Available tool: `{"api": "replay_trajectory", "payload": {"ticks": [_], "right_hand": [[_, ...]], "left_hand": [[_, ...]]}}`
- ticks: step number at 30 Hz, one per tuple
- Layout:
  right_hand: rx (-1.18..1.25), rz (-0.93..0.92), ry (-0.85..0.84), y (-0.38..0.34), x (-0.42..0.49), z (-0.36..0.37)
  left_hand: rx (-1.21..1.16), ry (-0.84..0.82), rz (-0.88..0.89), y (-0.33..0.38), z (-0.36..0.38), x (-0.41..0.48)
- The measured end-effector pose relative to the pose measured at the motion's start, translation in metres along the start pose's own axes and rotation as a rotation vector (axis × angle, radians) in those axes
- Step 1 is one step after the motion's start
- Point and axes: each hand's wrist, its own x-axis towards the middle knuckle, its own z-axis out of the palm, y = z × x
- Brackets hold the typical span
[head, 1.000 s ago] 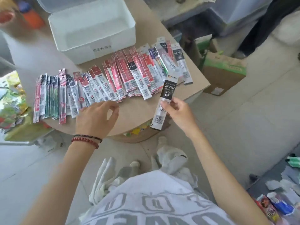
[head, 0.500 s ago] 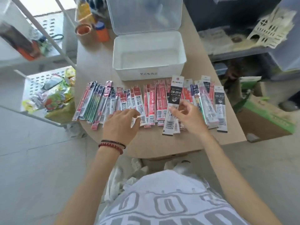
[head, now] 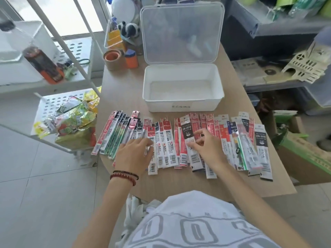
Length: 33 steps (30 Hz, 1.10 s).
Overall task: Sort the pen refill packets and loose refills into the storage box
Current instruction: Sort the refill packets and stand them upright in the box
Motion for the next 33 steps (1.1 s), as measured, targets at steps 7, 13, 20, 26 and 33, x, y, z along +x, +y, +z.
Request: {"api": "replay_trajectory", "payload": {"ticks": [7, 13, 20, 26, 33], "right_hand": [[-0.164, -0.044, 0.046, 0.005, 0.016, 0.013], [-0.389, -0.186, 0.111, 0.010, 0.018, 0.013], [-0.444, -0.169, 0.201, 0.023, 0.018, -0.017], [-0.582, 0.051, 0.290, 0.064, 0.010, -0.061], [-0.526, 0.242, 0.214, 0.102, -0.005, -0.071]], "left_hand": [[-0.079, -0.010, -0.054, -0.007, 0.009, 0.007], [-0.135, -0.019, -0.028, 0.004, 0.016, 0.014], [-0.061, 0.031, 0.060, 0.027, 0.010, 0.036], [-0.043, 0.040, 0.167, 0.059, 0.019, 0.048], [-0.060, 0.008, 0.185, 0.067, 0.021, 0.056]]}}
